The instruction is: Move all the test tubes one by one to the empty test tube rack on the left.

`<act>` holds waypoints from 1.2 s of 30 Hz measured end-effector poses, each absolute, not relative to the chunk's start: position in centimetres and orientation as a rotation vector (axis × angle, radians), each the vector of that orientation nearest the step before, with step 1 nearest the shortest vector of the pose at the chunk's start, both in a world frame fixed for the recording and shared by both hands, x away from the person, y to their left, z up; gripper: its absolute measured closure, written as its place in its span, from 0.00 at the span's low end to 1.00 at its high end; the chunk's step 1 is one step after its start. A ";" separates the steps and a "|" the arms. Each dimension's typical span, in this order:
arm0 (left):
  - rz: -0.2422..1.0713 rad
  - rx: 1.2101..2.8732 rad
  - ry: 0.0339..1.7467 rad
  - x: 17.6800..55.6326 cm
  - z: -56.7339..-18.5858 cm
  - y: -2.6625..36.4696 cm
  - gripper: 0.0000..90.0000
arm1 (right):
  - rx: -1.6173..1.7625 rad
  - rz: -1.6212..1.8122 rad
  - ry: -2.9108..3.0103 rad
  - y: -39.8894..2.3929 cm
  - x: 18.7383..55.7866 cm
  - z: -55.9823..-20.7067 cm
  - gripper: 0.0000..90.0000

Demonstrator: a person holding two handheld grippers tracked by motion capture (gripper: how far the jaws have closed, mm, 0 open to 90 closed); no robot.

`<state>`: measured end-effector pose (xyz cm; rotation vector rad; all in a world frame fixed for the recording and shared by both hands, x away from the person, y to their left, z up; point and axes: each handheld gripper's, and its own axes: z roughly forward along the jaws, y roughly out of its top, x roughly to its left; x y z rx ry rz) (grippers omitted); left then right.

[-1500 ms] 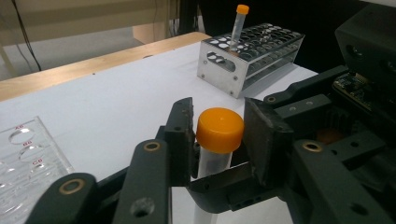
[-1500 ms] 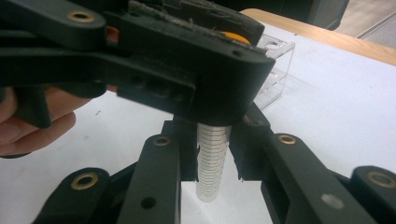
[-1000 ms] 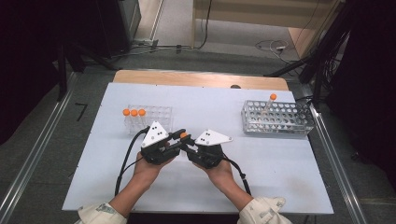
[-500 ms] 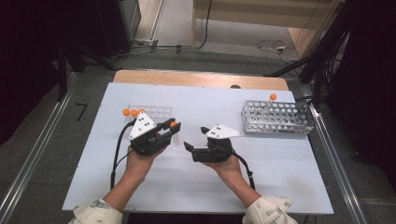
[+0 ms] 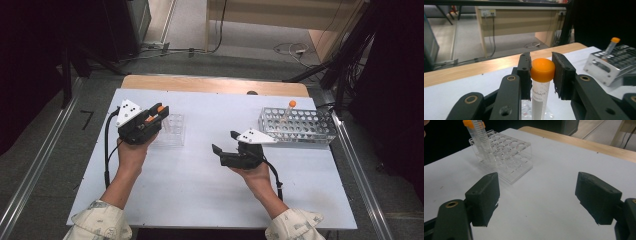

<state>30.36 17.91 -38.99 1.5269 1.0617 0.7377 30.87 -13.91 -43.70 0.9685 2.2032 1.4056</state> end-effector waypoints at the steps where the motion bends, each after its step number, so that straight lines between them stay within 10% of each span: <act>1: 0.743 1.529 1.068 30.5 -39.1 18.0 0.79 | 0.975 1.410 2.190 -14.3 30.9 -43.6 0.21; 36: 0.790 1.638 1.128 32.5 -42.8 18.3 0.70 | 0.992 1.433 2.164 -15.2 30.8 -43.0 0.22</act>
